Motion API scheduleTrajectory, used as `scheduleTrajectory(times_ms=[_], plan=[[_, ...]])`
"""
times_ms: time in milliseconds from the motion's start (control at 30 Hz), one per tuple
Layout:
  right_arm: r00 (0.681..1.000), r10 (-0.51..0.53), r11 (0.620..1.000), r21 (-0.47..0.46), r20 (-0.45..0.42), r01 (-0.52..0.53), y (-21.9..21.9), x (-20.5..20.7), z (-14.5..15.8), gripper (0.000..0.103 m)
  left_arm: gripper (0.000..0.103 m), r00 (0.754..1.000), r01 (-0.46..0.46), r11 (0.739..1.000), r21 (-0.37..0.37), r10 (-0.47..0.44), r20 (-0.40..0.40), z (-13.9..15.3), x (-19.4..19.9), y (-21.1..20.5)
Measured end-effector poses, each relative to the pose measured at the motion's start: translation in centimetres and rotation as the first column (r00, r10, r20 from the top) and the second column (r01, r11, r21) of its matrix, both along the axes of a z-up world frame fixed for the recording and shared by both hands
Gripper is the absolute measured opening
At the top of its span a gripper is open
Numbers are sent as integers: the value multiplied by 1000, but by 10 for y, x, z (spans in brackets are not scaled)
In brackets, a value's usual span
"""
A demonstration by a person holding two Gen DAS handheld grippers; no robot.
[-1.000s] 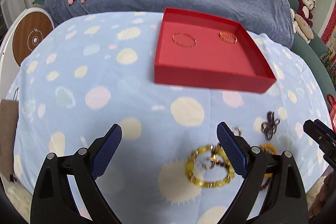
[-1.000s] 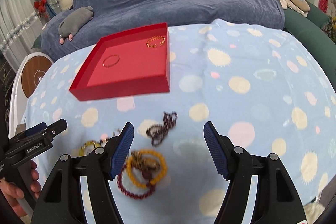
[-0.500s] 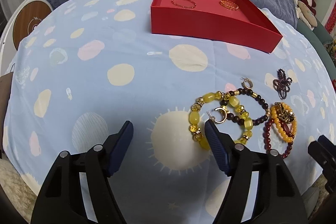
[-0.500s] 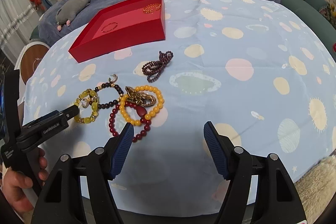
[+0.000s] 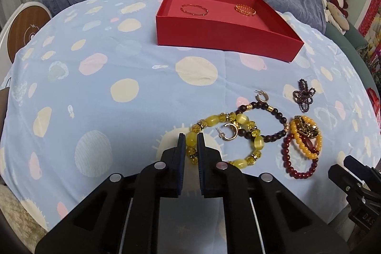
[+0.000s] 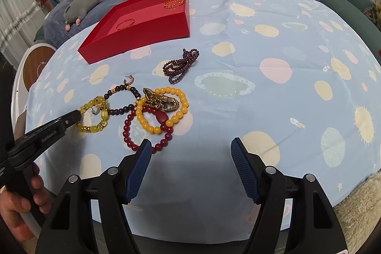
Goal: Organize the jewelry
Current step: 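Move both tools back over the remaining bead bracelets, then grasp the yellow bead bracelet with the left tool while the right grasps the orange amber bracelet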
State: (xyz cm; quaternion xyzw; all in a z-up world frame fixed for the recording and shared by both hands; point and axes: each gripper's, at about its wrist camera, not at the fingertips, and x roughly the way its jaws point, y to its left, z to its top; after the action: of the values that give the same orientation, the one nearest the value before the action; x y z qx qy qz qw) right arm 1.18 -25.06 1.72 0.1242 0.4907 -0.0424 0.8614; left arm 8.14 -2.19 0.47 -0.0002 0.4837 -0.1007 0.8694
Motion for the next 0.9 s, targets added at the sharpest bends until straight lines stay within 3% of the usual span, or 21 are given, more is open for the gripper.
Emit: scheduleTrajectory(times_ms=[167, 333, 600, 700, 900], plan=[[1000, 2, 1000, 7, 5, -2, 0, 1, 1, 66, 9, 1000, 0, 999, -39, 1, 12, 8, -16, 11], [1000, -2, 1000, 32, 9, 1, 2, 11, 1, 64, 9, 1000, -5, 1000, -29, 4, -11, 0, -29, 20], [999, -37, 999, 29, -17, 38, 1, 35, -5, 44, 10, 999, -28, 999, -28, 27, -29, -6, -32, 28], [998, -41, 999, 24, -39, 42, 1, 41, -11, 32, 10, 999, -26, 999, -29, 25, -22, -7, -33, 28], [998, -37, 999, 33, -42, 38, 2, 43, -16, 27, 10, 1000, -17, 1000, -22, 17, -5, -9, -33, 27]])
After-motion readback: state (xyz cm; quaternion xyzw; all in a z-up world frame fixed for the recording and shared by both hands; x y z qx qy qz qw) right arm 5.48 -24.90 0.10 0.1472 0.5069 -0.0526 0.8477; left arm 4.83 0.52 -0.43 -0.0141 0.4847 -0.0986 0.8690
